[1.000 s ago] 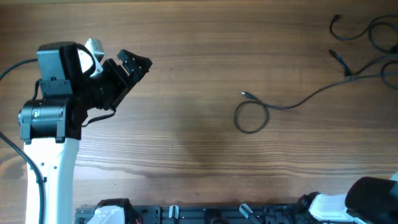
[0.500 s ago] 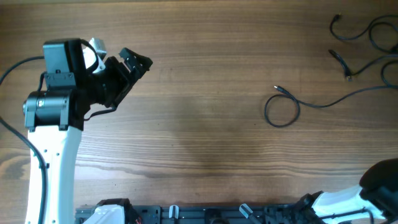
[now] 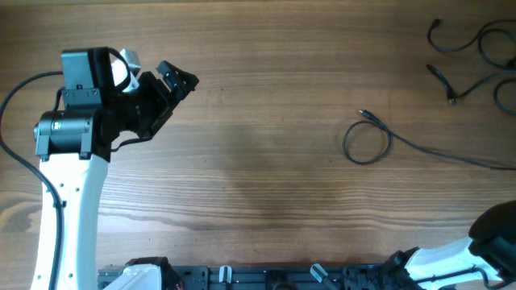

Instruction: Untangle cables

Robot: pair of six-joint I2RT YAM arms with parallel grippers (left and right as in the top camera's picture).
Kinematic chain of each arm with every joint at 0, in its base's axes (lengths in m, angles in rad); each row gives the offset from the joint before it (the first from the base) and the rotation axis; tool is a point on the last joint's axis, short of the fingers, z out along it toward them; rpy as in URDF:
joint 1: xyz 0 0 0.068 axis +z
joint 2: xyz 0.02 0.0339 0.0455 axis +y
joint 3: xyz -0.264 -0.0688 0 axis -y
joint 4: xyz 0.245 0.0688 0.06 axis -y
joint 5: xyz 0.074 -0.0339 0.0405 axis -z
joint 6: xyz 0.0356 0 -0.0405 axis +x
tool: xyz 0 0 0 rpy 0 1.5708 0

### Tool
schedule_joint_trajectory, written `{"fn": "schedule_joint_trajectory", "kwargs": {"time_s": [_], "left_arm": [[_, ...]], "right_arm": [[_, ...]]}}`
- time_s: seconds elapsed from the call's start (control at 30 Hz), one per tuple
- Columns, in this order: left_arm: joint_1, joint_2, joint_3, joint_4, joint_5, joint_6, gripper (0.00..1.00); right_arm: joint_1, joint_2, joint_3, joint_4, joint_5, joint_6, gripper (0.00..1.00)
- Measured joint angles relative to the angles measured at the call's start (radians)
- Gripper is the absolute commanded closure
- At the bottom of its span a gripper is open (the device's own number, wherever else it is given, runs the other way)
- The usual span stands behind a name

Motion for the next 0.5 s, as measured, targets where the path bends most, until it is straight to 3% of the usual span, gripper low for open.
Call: {"fn": "schedule_joint_trajectory", "kwargs": {"time_s": [0.1, 0.2, 0.3, 0.43, 0.5], "left_arm": [[0.000, 0.000, 0.000, -0.001, -0.002, 0.000, 0.00], [0.000, 0.000, 0.000, -0.001, -0.004, 0.000, 0.00], [0.000, 0.000, 0.000, -0.001, -0.004, 0.000, 0.00], [0.000, 0.001, 0.000, -0.001, -0.004, 0.000, 0.00], [0.000, 0.001, 0.000, -0.002, -0.004, 0.000, 0.00]], "right_arm": [[0.028, 0.000, -0.020, -0.193, -0.218, -0.001, 0.00], [0.106, 0.001, -0.091, -0.227, -0.246, -0.008, 0.00], [0.172, 0.002, -0.208, -0.174, -0.234, -0.007, 0.00], [0.209, 0.006, -0.388, -0.043, -0.203, 0.034, 0.14], [0.209, 0.008, -0.442, -0.008, -0.147, 0.067, 0.17]]}}
